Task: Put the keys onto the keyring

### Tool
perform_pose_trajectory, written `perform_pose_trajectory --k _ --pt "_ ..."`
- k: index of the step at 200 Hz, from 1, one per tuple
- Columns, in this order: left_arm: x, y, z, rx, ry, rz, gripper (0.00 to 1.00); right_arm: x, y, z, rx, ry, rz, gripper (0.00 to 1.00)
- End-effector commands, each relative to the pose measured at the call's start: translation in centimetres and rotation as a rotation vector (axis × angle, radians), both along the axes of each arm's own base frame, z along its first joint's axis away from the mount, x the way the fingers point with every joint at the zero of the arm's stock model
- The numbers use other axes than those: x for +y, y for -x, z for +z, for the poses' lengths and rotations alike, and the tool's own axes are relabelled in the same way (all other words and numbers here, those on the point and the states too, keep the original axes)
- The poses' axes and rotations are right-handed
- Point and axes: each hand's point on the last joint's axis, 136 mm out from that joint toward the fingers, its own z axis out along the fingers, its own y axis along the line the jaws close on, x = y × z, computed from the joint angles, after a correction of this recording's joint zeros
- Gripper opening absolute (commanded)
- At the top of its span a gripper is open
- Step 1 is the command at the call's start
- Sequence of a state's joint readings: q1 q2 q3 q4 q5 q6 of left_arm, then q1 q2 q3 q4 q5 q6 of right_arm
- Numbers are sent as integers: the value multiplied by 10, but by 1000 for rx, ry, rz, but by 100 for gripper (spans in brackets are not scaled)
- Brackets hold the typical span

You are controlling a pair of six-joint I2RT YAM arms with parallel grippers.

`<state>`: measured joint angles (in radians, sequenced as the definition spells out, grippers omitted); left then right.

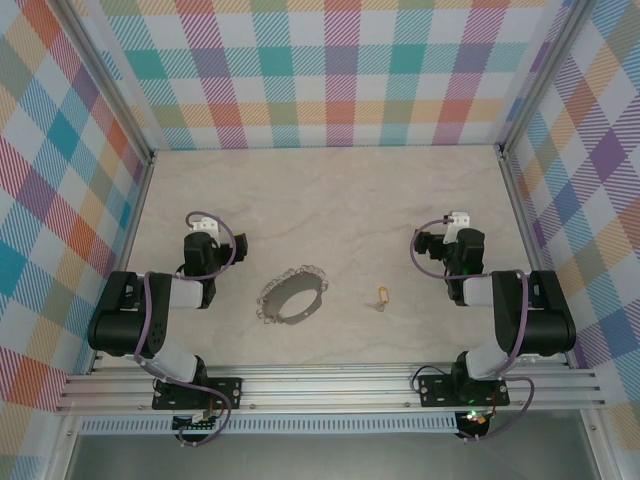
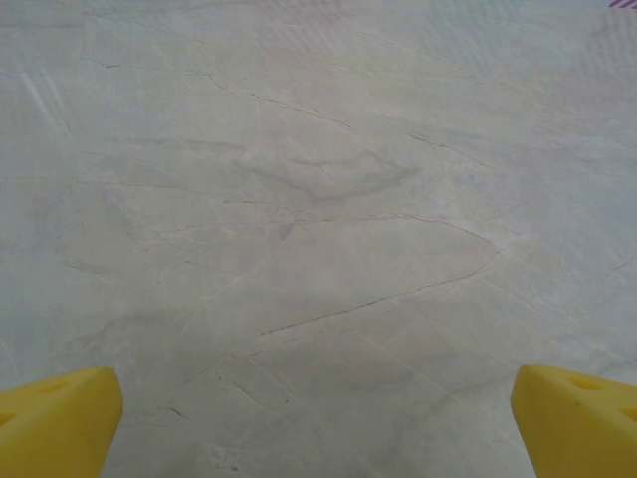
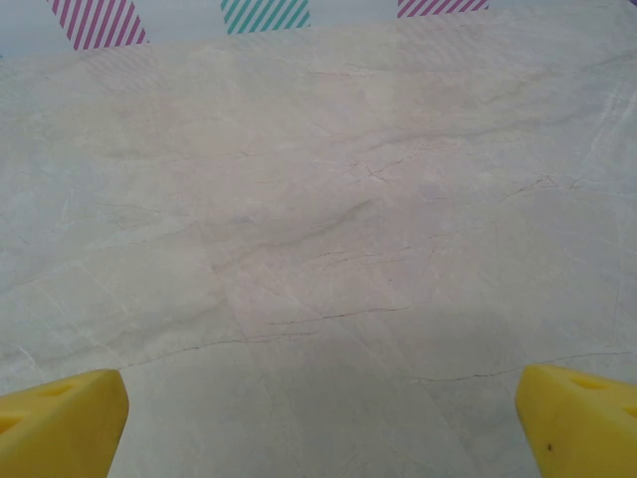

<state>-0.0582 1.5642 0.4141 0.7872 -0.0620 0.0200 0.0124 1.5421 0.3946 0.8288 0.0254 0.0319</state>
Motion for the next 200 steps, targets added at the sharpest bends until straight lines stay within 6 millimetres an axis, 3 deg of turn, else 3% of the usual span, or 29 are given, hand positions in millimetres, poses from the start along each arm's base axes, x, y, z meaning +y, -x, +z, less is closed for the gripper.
perform_pose_trajectory --k 1,73,87,111,129,144,170,200 --pt "-2 -5 6 -19 -12 -8 100 0 -5 10 -33 11 2 100" --pt "-1 -6 6 -15 -9 -8 100 -1 -4 9 -32 9 1 100" --pt "-4 -5 8 -14 -9 -22 99 -2 -2 21 -43 6 -6 100" --pt "-6 -14 21 55 -15 -28 95 1 3 61 16 -23 -2 100" --pt "-7 -15 33 72 -26 -32 94 6 5 94 -14 -133 -16 100" --pt "-5 -13 52 58 -10 -5 94 7 7 106 18 -242 -56 100" --pt "-10 -8 88 49 111 39 94 46 14 106 105 -393 127 100" --pt "-30 6 117 88 273 78 94 98 39 88 261 -542 354 83"
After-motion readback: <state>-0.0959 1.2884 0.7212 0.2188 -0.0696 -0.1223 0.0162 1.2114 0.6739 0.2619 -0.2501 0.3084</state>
